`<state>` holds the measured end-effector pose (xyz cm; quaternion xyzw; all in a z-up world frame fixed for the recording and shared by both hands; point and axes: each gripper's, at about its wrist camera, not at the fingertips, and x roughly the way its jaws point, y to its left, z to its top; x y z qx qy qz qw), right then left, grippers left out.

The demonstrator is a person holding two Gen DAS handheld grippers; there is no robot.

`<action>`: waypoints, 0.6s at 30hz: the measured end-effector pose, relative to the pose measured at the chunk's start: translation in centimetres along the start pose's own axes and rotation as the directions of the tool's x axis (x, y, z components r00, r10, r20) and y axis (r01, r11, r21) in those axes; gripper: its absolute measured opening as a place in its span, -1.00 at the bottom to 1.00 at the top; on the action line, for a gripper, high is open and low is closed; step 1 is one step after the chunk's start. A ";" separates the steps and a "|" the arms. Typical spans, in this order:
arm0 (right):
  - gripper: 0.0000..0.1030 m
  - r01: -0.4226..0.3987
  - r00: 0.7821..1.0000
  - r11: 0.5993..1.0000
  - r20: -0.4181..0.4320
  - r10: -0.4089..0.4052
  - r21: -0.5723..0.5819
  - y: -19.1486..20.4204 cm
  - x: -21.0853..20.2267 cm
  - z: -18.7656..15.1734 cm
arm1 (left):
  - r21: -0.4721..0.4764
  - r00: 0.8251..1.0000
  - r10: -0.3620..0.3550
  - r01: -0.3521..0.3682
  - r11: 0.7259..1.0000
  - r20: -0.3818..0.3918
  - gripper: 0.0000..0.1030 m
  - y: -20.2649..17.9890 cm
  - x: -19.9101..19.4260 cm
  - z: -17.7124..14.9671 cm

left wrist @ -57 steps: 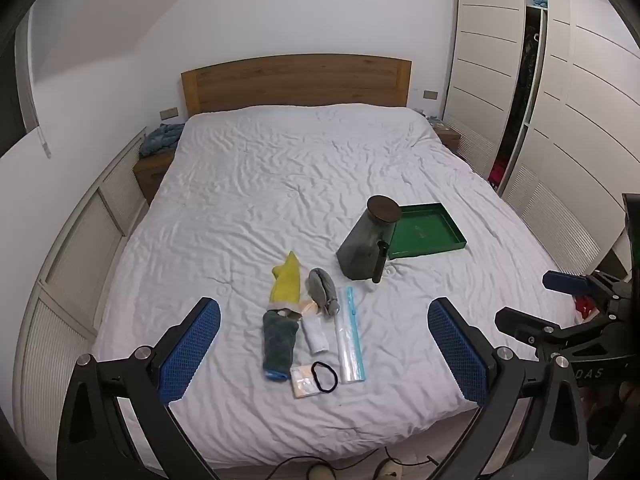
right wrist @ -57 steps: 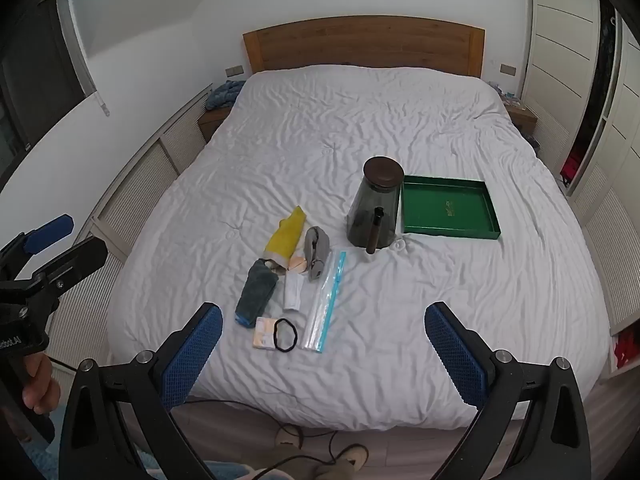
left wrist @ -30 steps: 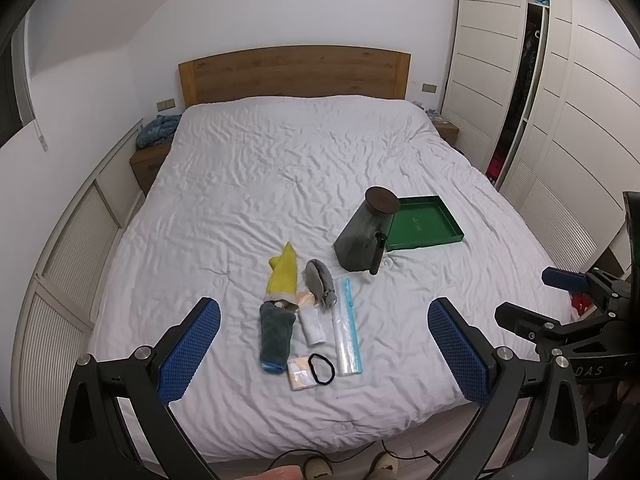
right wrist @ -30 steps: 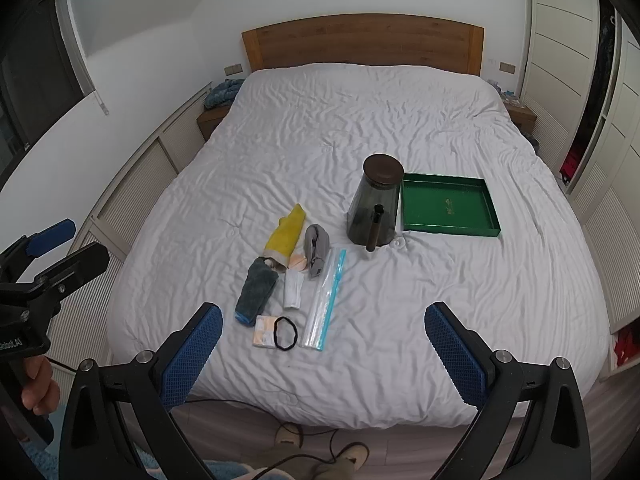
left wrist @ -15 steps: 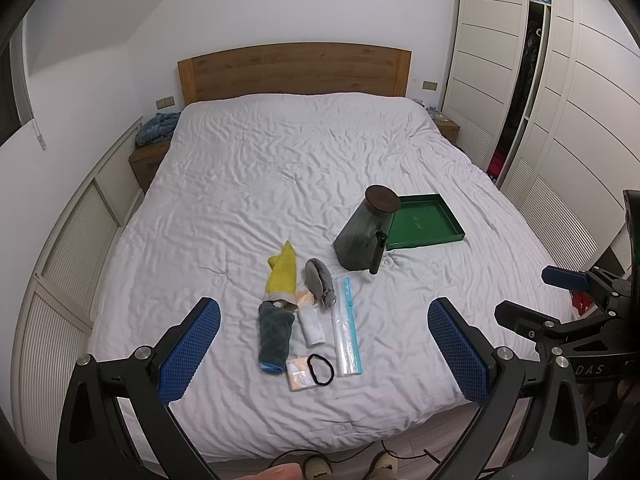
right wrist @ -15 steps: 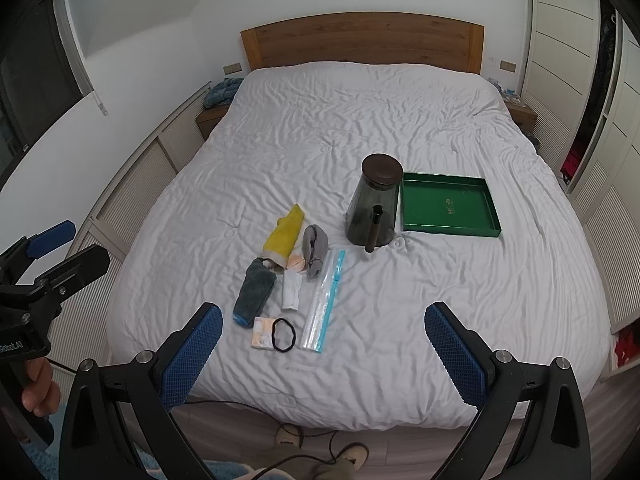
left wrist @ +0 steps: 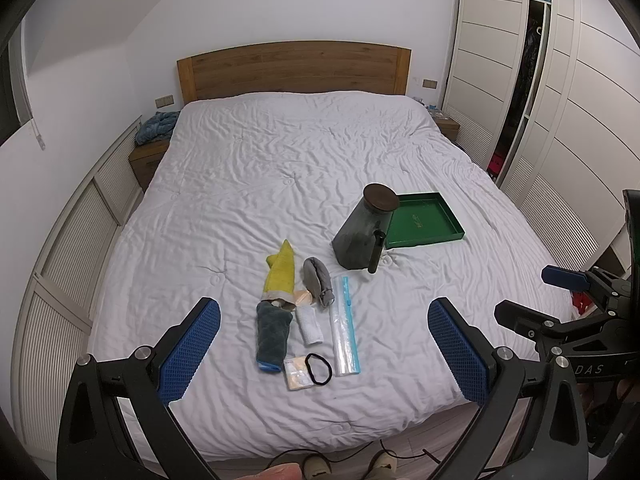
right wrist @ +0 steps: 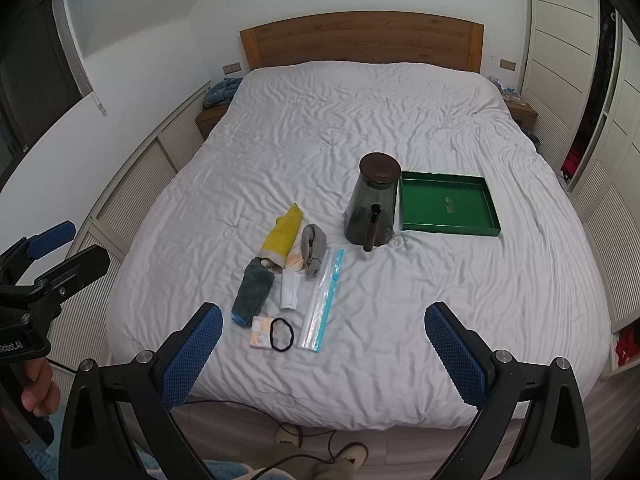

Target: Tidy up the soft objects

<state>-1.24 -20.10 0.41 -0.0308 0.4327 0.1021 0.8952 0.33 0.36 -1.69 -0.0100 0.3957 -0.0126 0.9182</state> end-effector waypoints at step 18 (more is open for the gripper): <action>0.99 -0.013 1.000 1.000 0.010 0.013 -0.015 -1.3 0.0 0.0 | -0.002 1.000 0.005 -0.005 1.000 0.001 0.98 -0.5 0.2 0.0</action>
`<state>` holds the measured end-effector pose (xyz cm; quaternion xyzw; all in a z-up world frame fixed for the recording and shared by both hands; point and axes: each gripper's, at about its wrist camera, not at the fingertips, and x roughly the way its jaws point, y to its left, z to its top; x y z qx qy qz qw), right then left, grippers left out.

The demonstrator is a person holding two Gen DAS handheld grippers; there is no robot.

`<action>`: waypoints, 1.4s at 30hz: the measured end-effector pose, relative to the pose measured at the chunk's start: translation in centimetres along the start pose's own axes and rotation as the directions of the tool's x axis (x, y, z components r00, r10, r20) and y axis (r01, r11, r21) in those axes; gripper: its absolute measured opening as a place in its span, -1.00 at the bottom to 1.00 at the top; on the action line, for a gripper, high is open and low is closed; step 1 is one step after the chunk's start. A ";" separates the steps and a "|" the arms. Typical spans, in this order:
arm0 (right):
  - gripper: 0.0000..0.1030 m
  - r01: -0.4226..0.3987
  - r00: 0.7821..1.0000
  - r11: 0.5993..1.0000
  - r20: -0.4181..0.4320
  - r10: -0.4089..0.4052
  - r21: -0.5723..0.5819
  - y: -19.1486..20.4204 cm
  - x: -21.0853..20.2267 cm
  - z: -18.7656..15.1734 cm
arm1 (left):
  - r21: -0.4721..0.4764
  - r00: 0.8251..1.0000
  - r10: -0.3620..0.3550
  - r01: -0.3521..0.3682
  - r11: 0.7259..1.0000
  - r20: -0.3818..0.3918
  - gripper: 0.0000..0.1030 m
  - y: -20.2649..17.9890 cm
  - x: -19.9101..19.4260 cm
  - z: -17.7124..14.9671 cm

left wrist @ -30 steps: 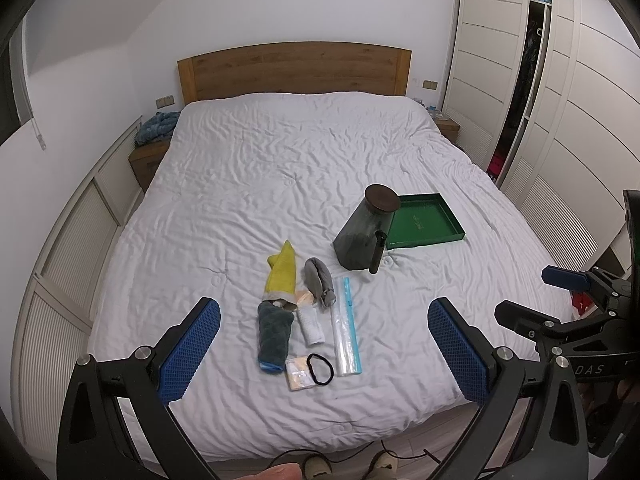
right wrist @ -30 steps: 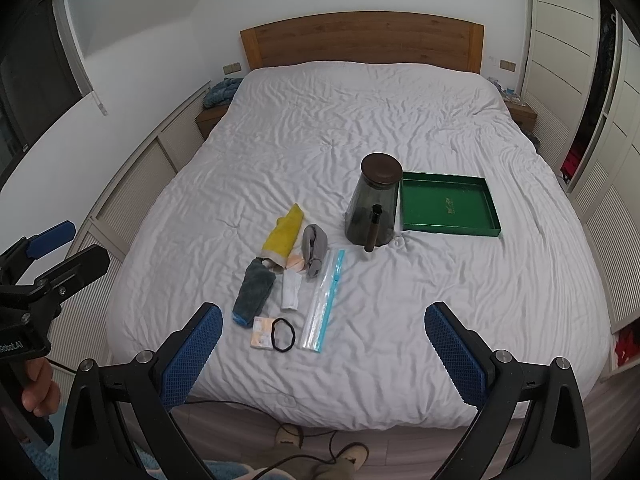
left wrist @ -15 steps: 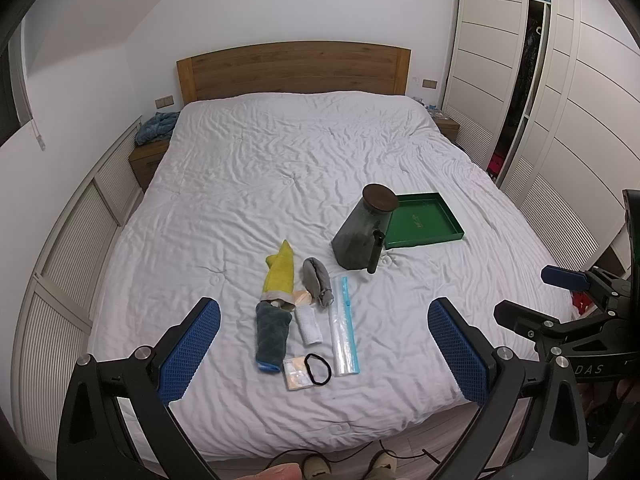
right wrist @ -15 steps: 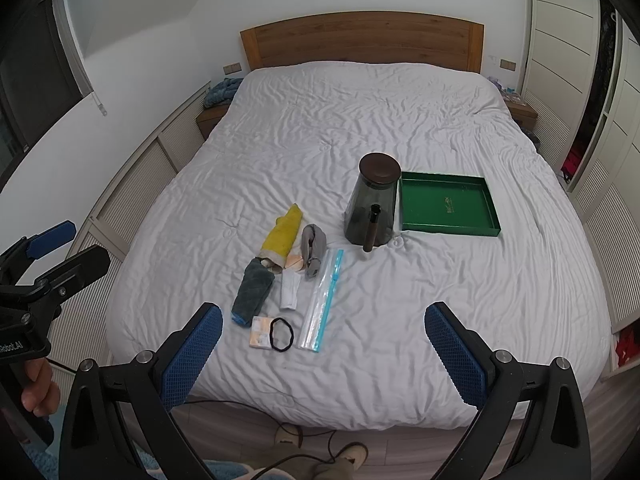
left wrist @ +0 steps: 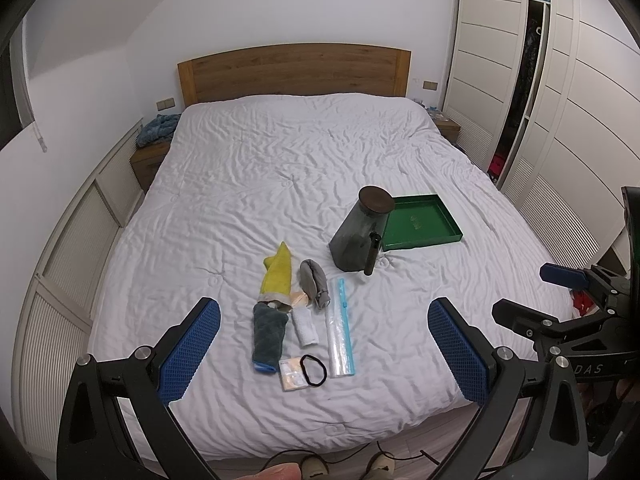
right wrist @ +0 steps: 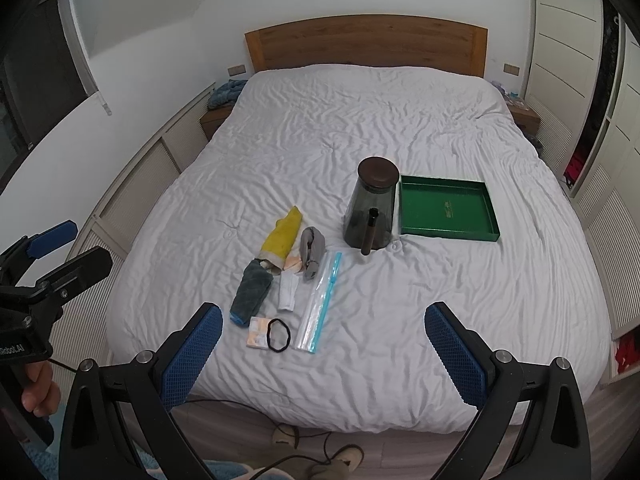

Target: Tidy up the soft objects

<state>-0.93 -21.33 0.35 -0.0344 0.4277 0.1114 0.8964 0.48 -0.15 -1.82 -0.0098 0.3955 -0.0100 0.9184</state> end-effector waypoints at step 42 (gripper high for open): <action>0.99 0.018 0.976 0.997 -0.214 -0.033 -0.070 6.9 33.3 8.8 | -0.031 0.965 0.052 -0.062 0.998 -0.256 0.98 13.8 27.2 0.4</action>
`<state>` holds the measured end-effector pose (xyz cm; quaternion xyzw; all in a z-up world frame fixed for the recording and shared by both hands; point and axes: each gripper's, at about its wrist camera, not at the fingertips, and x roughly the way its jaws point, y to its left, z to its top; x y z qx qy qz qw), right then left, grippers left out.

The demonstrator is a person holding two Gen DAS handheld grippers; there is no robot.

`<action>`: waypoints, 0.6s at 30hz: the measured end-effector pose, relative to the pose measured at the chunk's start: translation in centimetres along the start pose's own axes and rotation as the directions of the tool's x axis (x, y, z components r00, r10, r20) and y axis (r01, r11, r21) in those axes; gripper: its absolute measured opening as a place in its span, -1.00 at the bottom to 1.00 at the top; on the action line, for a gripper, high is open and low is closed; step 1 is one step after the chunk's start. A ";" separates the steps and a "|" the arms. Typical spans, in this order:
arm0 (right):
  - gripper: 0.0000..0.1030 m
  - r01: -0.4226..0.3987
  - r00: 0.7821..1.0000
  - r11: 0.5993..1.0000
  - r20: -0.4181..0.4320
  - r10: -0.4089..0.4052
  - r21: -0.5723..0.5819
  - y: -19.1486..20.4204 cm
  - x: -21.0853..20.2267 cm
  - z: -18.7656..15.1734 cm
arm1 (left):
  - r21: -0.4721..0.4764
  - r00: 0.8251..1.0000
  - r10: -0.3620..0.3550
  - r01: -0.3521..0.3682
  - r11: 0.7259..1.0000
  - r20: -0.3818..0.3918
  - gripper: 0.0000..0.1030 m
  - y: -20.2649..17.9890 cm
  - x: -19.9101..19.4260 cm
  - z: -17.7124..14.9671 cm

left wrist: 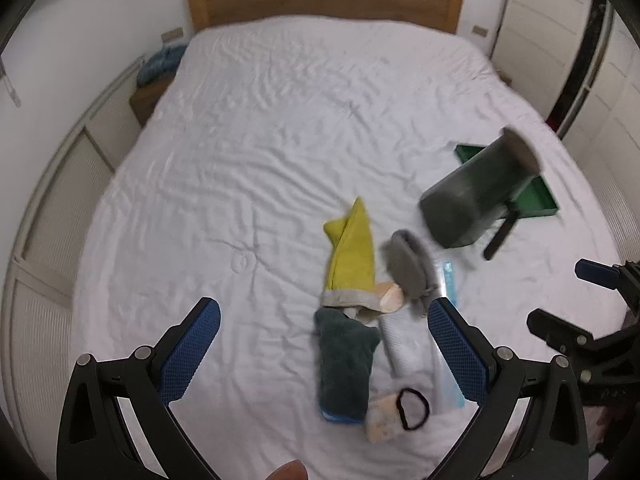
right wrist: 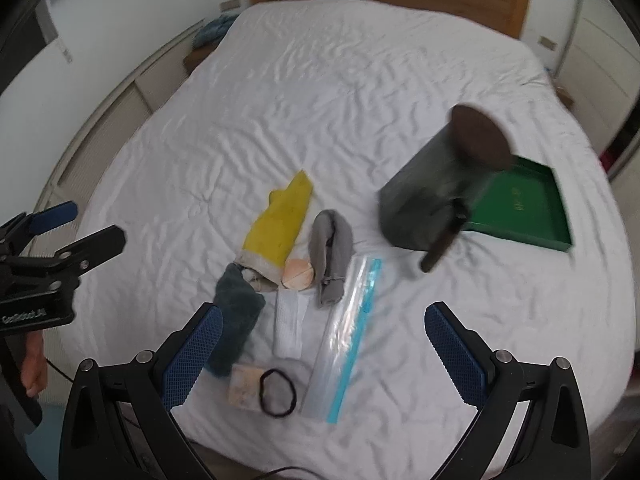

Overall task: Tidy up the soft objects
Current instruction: 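Grasp the yellow sock with the left tool while the right tool grasps the grey sock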

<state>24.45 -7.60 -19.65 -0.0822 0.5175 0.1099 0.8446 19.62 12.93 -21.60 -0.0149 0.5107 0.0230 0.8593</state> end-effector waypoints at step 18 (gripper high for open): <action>0.99 -0.051 0.997 0.965 -0.073 0.033 -0.258 -2.7 28.0 4.6 | 0.065 0.977 -0.014 0.028 0.997 -0.212 0.98 -2.9 25.0 0.7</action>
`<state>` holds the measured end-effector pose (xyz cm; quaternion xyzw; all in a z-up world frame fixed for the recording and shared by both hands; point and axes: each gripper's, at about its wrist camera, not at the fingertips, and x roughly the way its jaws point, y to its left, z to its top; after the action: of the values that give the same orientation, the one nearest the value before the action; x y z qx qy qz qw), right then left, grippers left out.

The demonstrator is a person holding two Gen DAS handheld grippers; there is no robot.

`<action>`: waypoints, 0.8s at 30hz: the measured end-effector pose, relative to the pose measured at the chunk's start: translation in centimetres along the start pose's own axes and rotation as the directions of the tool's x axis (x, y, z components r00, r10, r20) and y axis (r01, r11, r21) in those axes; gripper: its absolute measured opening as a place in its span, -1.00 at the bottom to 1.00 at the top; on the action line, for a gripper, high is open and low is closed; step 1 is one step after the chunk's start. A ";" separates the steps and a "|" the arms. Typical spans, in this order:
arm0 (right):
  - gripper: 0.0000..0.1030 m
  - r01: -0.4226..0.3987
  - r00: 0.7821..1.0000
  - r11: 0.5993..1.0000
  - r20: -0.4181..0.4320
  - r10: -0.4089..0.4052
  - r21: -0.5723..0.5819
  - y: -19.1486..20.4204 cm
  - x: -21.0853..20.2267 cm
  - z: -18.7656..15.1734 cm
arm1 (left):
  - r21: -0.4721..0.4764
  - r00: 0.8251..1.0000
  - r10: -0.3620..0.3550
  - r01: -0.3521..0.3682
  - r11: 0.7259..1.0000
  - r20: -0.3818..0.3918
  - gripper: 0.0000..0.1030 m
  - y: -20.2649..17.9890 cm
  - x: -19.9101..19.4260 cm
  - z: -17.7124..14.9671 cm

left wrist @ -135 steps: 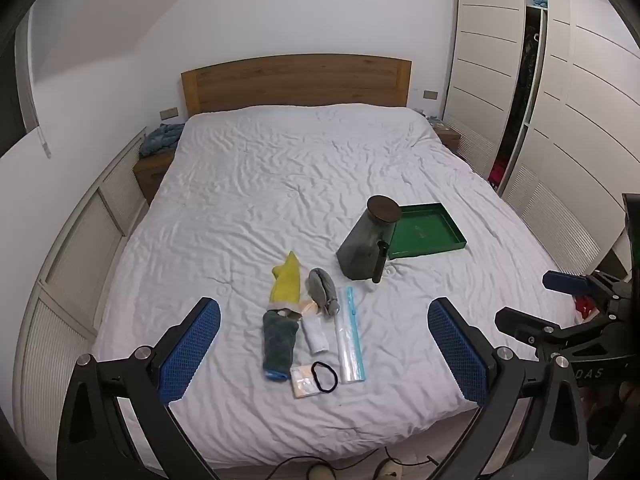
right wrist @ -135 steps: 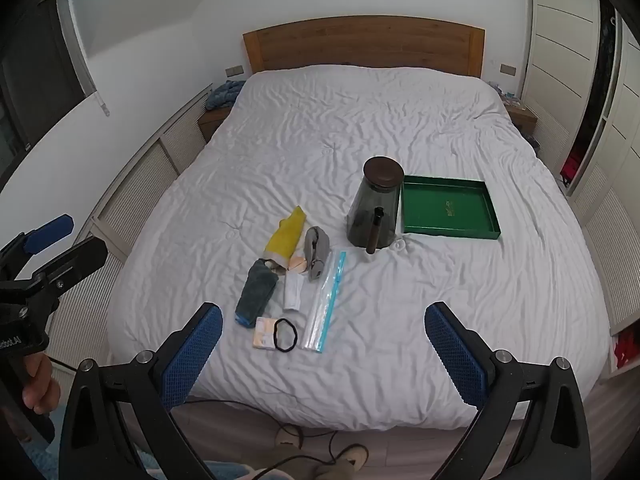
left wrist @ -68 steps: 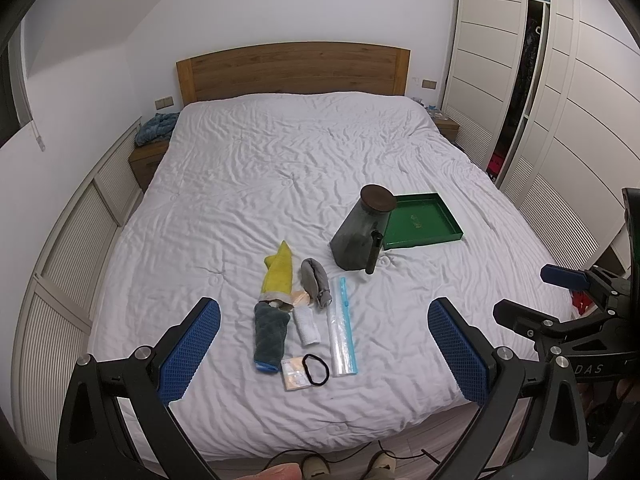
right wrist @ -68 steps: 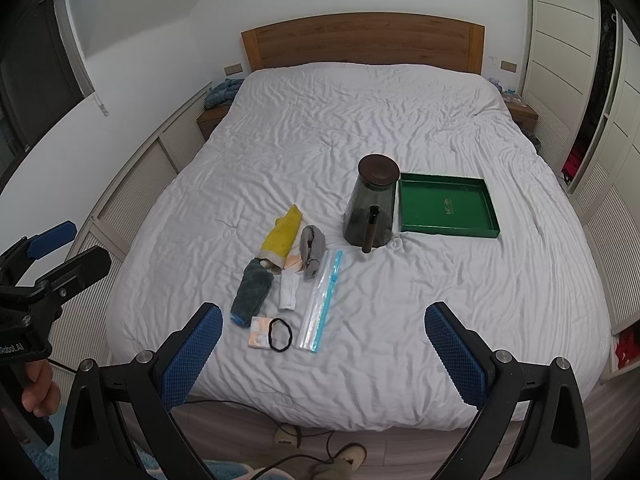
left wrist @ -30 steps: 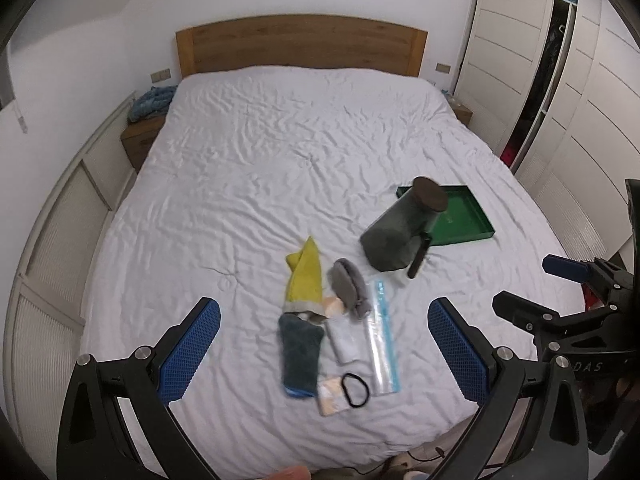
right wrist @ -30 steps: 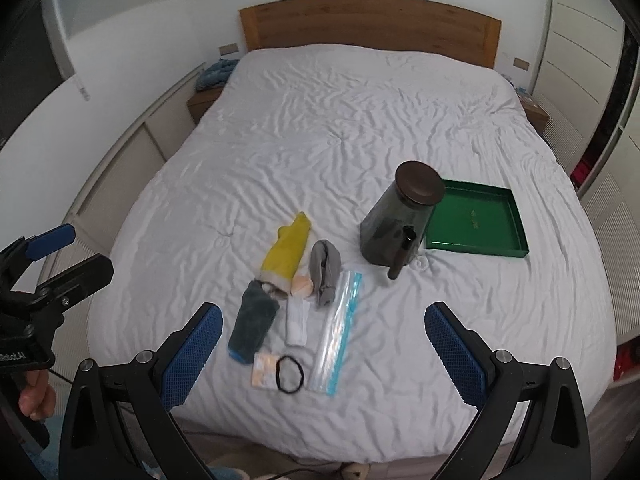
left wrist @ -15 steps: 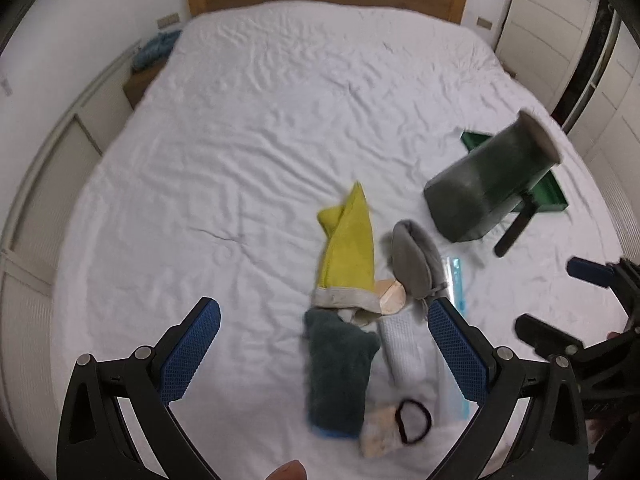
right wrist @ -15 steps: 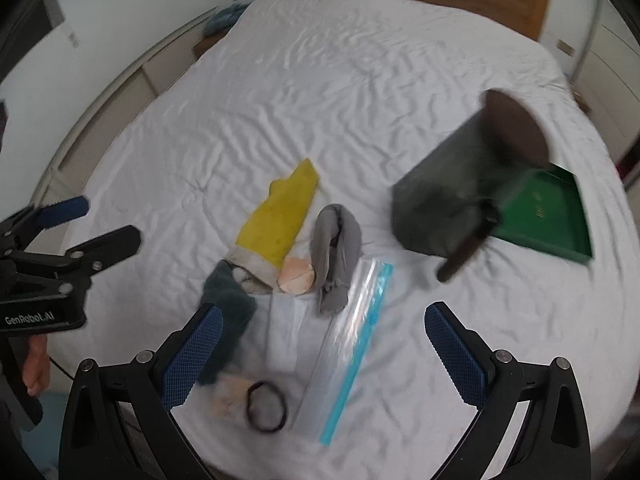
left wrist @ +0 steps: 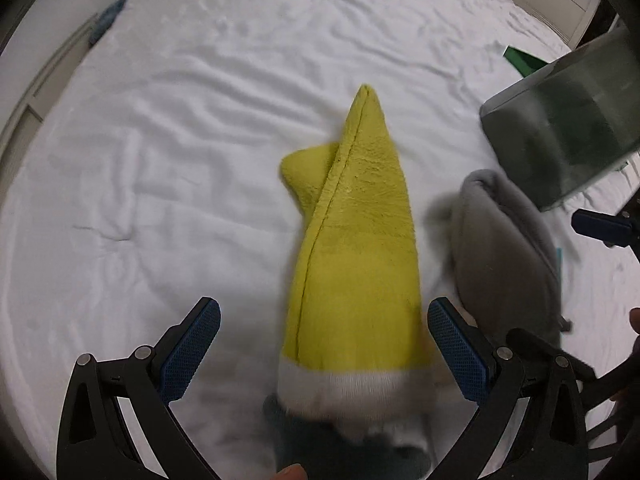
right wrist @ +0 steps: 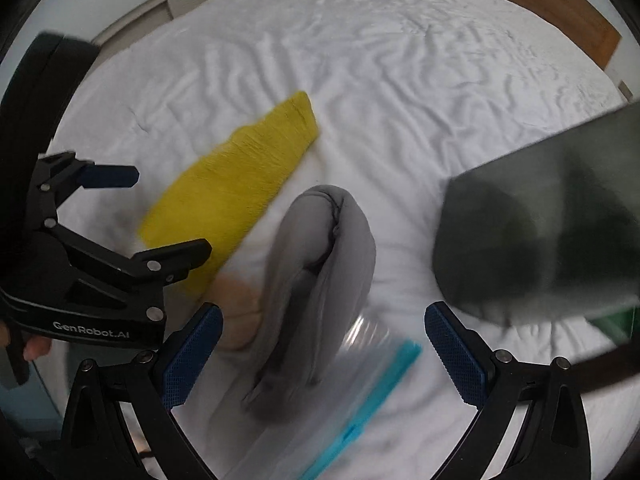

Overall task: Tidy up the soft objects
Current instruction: 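Grasp the yellow sock with the left tool while the right tool grasps the grey sock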

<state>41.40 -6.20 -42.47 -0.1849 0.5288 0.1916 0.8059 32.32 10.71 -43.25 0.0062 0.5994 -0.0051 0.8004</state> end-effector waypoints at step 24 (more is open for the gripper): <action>-0.69 -0.122 0.992 0.985 0.005 0.123 -0.121 -0.1 10.3 0.7 | 0.092 0.995 0.010 -0.001 0.996 -0.099 -0.17 -5.0 4.5 2.1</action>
<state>45.82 -4.80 -51.68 -0.1990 0.5215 0.2734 0.7834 35.49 5.68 -47.02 0.0450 0.6376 -0.0300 0.7685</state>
